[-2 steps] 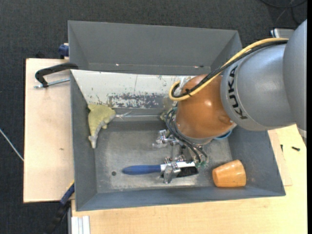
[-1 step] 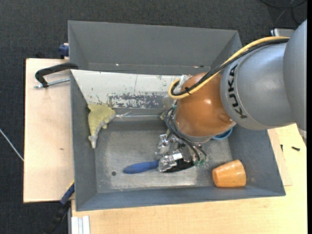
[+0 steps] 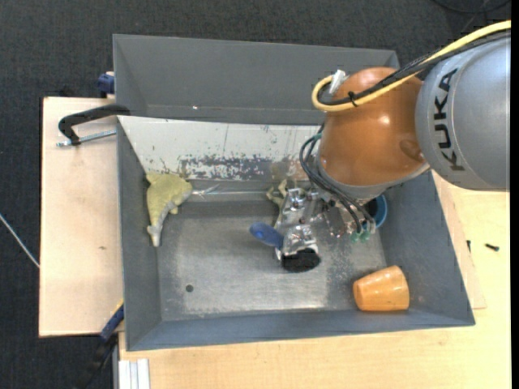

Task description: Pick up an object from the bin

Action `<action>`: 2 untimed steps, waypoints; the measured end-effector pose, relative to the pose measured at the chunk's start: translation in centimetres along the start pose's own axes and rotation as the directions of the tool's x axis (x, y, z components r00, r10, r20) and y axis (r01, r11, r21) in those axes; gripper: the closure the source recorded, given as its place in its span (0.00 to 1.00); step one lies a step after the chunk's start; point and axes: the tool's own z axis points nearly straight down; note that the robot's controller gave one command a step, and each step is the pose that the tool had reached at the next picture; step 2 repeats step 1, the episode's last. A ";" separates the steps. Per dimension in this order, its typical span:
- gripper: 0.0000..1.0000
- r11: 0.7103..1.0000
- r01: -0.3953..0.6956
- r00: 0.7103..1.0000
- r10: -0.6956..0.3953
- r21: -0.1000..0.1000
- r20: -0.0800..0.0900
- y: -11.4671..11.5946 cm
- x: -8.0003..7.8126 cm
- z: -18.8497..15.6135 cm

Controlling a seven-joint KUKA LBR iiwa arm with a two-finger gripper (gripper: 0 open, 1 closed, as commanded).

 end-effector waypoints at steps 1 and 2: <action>1.00 0.974 0.227 0.974 -0.227 0.001 -0.003 -5.0 0.2 -6.5; 1.00 0.974 0.227 0.974 -0.227 0.001 -0.003 -5.0 0.2 -6.5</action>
Offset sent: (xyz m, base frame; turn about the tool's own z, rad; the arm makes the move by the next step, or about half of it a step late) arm 0.0047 -0.0481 0.0625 -0.2319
